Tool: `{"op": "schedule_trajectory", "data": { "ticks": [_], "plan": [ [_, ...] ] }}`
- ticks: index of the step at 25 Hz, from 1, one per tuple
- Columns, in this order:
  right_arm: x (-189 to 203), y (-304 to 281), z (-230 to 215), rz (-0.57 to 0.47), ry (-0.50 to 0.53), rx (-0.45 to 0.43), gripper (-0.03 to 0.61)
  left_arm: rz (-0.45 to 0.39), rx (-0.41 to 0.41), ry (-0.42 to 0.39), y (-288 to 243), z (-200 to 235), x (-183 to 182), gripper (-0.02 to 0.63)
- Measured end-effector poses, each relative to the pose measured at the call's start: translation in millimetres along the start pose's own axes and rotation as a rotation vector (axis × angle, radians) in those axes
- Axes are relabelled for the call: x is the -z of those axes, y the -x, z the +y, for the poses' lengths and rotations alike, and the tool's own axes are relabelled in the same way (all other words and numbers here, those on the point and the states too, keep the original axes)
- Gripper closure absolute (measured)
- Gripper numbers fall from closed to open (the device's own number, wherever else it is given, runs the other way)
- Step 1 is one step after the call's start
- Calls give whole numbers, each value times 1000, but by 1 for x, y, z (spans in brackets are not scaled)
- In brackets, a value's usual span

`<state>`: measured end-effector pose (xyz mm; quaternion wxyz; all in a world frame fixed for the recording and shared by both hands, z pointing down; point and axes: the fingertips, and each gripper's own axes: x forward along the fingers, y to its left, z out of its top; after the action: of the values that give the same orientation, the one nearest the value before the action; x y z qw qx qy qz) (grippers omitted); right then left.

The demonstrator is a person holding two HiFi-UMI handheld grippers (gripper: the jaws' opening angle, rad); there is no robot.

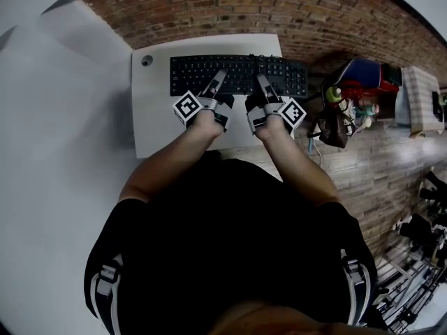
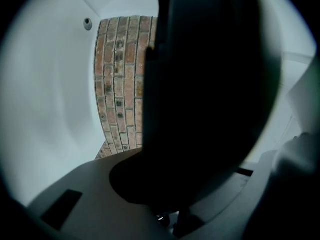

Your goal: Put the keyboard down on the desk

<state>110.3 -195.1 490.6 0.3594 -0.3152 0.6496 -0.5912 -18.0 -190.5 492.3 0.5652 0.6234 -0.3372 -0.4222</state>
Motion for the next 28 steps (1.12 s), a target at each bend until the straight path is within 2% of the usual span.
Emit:
{"op": "schedule_trajectory", "data": {
  "ticks": [6, 10, 13, 20, 25, 28],
  "plan": [
    [-4, -25, -13, -11, -8, 16, 446, 11, -8, -13, -18, 9, -22, 526],
    [-8, -39, -22, -19, -15, 33, 446, 40, -19, 20, -33, 7, -25, 526],
    [-13, -50, -32, -24, -22, 46, 446, 44, -29, 41, -43, 17, -32, 526],
    [-24, -68, -58, -40, -43, 88, 446, 42, -71, 20, -60, 54, -51, 526],
    [-28, -81, -71, -42, -50, 117, 446, 40, -62, 55, -72, 61, -59, 526],
    [-30, -88, -83, -44, -50, 133, 446, 42, -89, 66, -76, 72, -65, 526]
  ]
}}
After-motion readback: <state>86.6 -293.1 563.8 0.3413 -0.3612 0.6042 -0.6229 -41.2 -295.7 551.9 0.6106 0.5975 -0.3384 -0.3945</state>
